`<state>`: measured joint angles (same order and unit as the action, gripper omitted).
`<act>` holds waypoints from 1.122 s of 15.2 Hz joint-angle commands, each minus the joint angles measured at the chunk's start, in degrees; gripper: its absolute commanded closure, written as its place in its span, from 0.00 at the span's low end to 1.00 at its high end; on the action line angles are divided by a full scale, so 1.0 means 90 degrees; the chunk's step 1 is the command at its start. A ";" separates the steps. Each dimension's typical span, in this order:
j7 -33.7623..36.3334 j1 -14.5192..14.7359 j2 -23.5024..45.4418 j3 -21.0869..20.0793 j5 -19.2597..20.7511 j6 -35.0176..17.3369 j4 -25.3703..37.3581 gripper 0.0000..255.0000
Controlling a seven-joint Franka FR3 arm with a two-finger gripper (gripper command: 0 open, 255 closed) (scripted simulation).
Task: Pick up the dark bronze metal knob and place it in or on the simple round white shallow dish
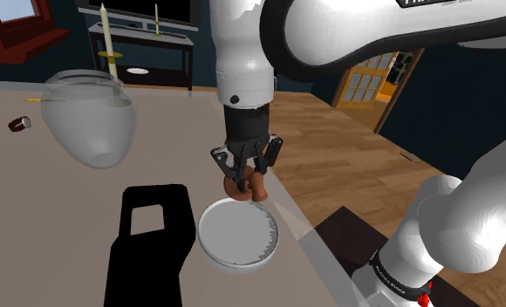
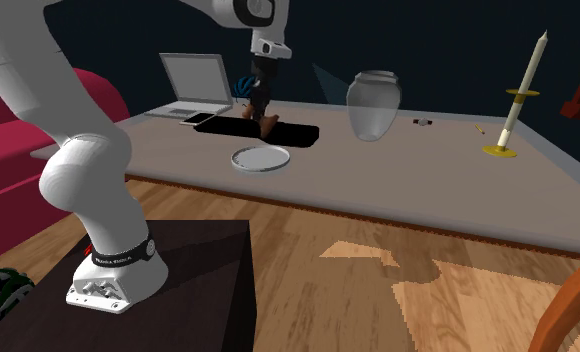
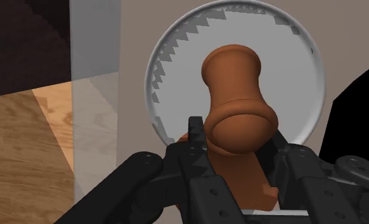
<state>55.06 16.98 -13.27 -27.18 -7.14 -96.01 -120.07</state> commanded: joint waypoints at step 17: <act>0.0109 0.0042 0.0305 -0.0153 0.0034 -0.1197 -0.0911 1.00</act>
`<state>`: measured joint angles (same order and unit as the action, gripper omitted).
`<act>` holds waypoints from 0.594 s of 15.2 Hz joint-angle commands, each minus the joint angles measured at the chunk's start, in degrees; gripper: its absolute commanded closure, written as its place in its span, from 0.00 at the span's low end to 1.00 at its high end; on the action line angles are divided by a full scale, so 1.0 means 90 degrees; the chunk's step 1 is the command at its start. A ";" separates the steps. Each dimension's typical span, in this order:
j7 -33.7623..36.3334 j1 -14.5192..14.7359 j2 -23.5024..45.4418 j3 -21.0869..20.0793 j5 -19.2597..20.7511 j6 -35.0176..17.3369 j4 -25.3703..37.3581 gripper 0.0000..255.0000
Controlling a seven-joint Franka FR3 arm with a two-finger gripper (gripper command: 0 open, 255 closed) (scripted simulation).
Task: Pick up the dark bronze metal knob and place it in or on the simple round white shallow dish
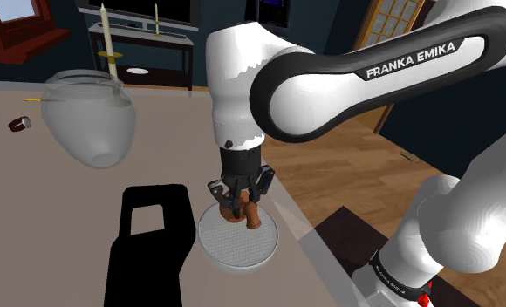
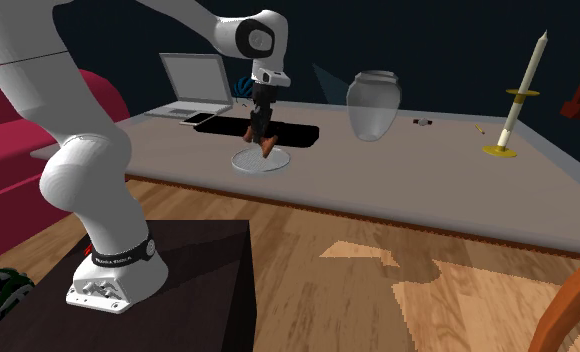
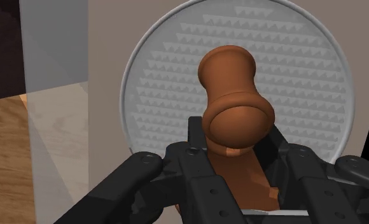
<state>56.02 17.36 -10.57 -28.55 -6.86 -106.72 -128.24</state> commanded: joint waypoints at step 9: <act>0.0002 -0.0001 0.0005 -0.0001 0.0002 -0.0007 -0.0002 0.00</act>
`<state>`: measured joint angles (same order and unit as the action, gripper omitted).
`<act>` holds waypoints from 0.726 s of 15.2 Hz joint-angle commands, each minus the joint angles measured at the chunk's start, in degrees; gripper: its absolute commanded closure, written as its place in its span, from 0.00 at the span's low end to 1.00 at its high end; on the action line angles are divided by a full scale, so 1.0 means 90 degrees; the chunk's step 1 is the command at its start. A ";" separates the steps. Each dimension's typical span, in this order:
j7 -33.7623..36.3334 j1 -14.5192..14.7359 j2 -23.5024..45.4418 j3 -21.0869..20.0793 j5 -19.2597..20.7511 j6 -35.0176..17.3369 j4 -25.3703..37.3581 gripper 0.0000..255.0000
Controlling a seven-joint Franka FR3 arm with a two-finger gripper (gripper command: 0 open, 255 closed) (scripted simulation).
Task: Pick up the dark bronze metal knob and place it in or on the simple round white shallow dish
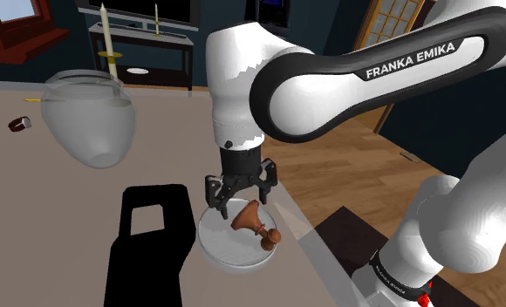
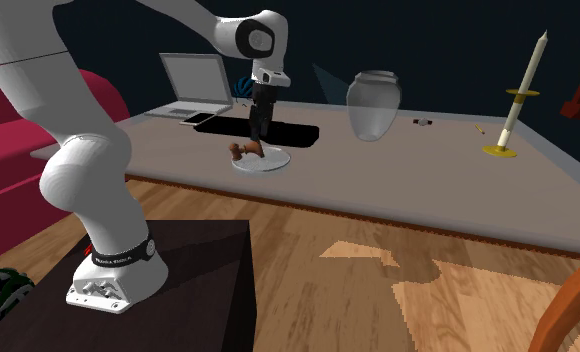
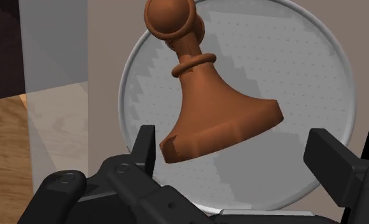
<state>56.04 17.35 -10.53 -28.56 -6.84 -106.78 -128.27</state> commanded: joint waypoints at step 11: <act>0.0011 -0.0035 -0.0024 0.0055 0.0039 0.0811 0.0788 0.00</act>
<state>56.14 17.04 -10.75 -28.07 -6.49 -99.51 -121.20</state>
